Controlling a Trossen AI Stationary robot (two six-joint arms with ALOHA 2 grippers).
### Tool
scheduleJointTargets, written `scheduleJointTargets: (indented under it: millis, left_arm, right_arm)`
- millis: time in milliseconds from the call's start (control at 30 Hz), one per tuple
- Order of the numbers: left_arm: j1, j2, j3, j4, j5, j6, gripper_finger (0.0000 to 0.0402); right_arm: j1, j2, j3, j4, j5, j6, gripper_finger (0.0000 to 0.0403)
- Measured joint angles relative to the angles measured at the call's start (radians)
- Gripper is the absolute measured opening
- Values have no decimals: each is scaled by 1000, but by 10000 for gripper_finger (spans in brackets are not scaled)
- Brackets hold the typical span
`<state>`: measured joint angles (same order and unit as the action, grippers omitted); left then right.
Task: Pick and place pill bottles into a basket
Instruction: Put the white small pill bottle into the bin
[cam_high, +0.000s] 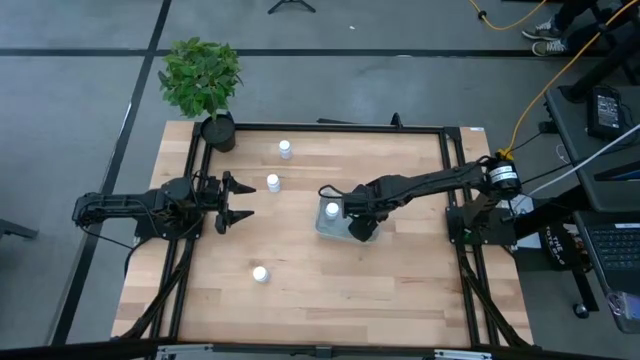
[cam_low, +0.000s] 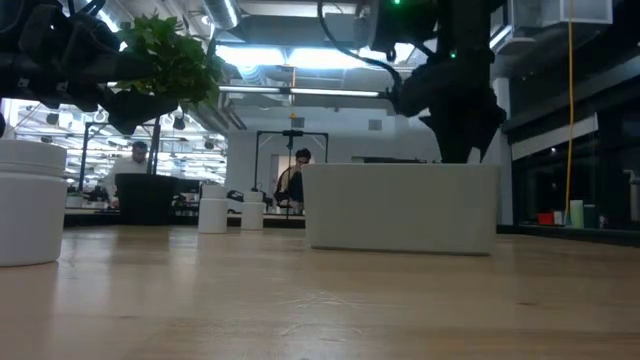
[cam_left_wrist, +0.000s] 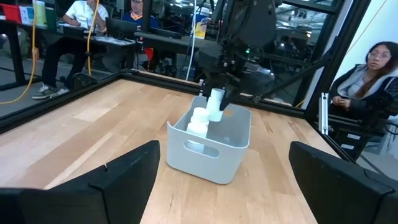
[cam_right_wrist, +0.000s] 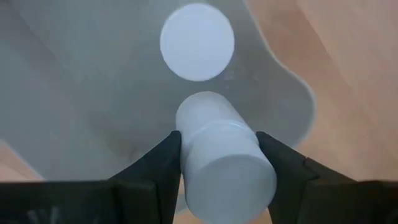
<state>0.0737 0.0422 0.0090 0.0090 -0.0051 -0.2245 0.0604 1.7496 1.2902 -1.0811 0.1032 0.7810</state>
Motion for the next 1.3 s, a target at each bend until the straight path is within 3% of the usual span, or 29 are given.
scheduleJointTargets:
  millis: [800, 1067, 1300]
  left_arm:
    - [0, 0, 0, 0, -3, 2, 349]
    - [0, 0, 0, 0, -6, 2, 349]
    - [0, 0, 0, 0, -6, 2, 349]
  right_arm:
    - [-84, 63, -21, 31, 0, -96, 171]
    - [-95, 66, -21, 32, -1, -106, 268]
    - [-94, 66, -10, 15, -2, -105, 268]
